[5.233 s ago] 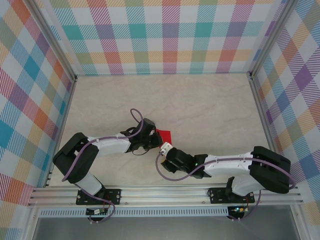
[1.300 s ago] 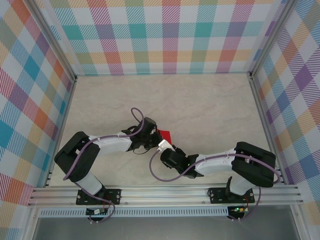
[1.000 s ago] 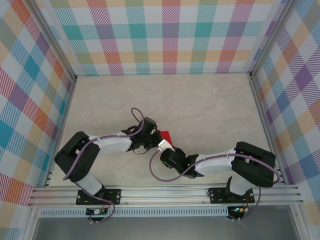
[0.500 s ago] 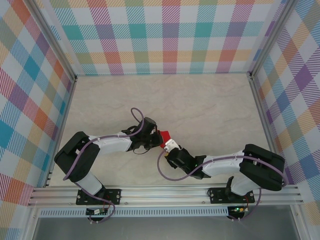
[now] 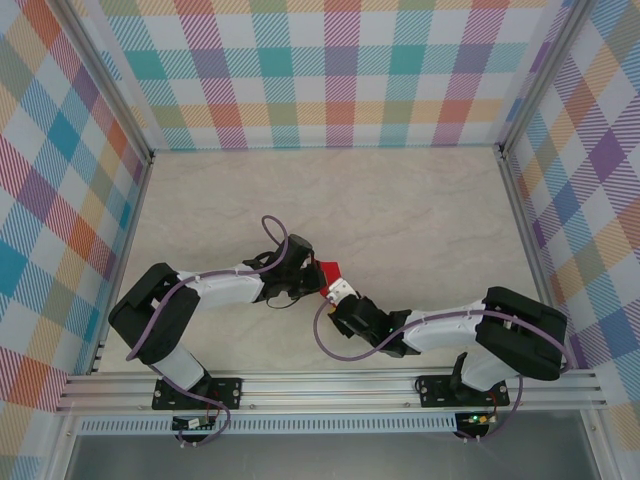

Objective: Fold a paper plane with a square sheet of paper (pick it up from the middle)
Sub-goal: Fold the wing for the fifth time at the center of the table.

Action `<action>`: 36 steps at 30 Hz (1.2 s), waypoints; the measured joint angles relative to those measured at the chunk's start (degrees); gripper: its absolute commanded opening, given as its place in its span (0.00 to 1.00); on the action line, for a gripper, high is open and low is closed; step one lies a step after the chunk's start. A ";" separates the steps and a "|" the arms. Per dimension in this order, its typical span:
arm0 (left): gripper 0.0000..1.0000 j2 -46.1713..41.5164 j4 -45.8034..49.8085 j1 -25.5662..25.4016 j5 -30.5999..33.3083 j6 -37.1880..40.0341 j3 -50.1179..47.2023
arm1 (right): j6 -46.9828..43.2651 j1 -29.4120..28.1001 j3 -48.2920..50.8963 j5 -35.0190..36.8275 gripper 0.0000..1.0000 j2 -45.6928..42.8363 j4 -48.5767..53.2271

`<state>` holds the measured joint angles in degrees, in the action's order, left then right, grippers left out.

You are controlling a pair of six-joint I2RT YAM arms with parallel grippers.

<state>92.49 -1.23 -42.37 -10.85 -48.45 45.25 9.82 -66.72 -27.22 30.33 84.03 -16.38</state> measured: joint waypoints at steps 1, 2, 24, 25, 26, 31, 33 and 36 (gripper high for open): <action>0.02 0.00 0.00 0.00 0.00 0.00 0.00 | 0.00 0.04 -0.02 0.00 0.41 0.11 -0.31; 0.02 0.00 0.00 0.00 0.00 0.00 0.00 | 0.00 0.07 -0.07 0.00 0.40 0.26 -0.46; 0.05 0.00 0.00 0.00 0.00 0.00 0.00 | 0.13 0.37 -0.35 -0.66 0.16 1.11 -0.96; 0.05 0.00 -0.02 0.00 0.00 0.00 0.00 | 0.22 0.37 -0.35 -0.66 0.16 1.14 -0.94; 0.05 0.00 -0.04 0.00 0.00 0.00 0.00 | 0.24 0.37 -0.39 -0.66 0.16 1.18 -0.94; 0.08 0.00 -0.37 0.00 0.00 0.00 0.00 | 0.28 0.37 -0.72 -0.85 0.15 1.44 -0.55; 0.09 0.00 -0.39 0.00 0.02 0.00 0.00 | 0.28 0.37 -0.76 -0.85 0.15 1.44 -0.48; 0.12 -0.13 -0.35 0.00 0.02 -0.02 -0.02 | 0.28 0.37 -0.79 -0.85 0.14 1.44 -0.31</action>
<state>92.36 -1.58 -42.37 -10.83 -48.47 45.23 10.11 -66.35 -28.01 29.47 85.47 -16.69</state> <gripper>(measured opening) 0.097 0.146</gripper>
